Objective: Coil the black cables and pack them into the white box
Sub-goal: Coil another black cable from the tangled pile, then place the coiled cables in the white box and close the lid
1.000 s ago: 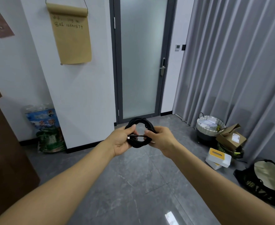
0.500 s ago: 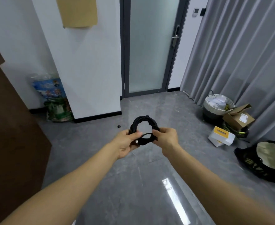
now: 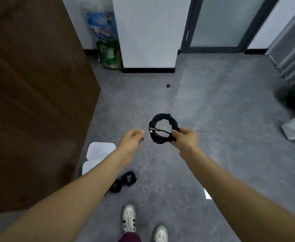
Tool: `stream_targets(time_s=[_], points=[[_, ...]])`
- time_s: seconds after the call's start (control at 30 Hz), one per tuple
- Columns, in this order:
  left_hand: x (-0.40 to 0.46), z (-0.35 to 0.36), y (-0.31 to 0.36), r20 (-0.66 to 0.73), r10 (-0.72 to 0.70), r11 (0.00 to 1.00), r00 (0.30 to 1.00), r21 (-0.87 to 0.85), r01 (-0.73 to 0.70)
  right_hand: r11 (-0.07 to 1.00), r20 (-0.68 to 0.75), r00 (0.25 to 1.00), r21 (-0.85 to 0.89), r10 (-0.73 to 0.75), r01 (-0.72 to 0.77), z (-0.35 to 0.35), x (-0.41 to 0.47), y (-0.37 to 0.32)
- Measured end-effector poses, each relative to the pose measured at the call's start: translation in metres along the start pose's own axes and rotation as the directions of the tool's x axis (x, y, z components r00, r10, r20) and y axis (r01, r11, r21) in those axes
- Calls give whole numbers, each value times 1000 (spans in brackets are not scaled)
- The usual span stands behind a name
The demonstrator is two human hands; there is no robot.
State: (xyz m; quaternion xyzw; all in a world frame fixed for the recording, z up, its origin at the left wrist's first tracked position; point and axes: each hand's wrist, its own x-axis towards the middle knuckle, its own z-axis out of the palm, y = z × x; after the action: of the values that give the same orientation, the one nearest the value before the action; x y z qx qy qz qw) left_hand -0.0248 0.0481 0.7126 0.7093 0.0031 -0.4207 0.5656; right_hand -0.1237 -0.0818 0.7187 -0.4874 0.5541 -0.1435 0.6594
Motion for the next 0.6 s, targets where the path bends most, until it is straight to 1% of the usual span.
stream_targets(time_s=[0.1,0.27,0.3,0.37,0.5,0.6], points=[[3,-30,-31,-40,-25,999,999,26,26,997,27,999,-67,35,-34,19,-4,31],[26,-91,-78,-122,-36,995,992,93,47,993,62,996,-109,59,-52,64,-7,67],[33,-113,-89,-128,-43,991,991,118,59,992,63,996,-114,66,-59,85,-7,79],[42,-133,-100,-136,-46,986,990,156,67,991,57,996,-117,73,-66,102,-7,89],[73,-202,-132,-136,-74,986,988,137,93,984,54,994,-156,94,-85,171,-3,138],[100,-249,-159,-132,-75,987,988,134,93,981,45,995,-182,84,-74,219,9,178]])
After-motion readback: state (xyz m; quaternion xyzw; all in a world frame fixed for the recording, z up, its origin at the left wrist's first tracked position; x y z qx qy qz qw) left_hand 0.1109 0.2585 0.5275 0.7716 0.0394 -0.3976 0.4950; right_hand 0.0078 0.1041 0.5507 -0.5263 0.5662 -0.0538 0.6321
